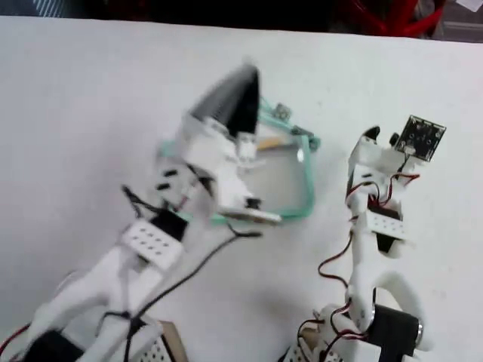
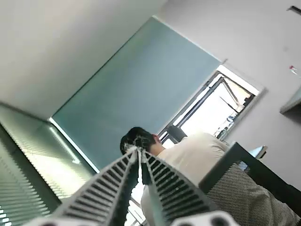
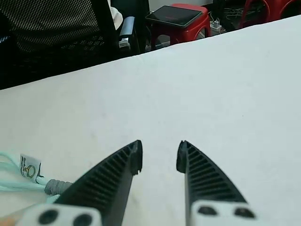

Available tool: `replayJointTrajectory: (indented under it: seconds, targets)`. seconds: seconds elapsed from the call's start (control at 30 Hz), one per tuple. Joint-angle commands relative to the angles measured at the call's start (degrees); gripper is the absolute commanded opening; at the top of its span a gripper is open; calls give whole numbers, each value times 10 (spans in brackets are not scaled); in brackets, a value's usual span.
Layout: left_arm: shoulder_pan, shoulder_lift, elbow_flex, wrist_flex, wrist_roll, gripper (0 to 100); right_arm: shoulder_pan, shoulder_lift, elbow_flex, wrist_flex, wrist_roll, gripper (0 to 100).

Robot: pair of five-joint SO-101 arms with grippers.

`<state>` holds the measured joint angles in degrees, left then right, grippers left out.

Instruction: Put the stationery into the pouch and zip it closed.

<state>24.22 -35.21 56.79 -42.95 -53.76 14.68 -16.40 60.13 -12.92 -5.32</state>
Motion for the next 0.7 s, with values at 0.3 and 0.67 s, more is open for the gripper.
replayJointTrajectory:
  seconds: [0.3,0.67]
  targets:
    - [-216,-40,-511,753,265,27,-12,-4,-30,1,0,126]
    - [-292,82,-876,1274,399,27,-15,-4,-27,2,1,126]
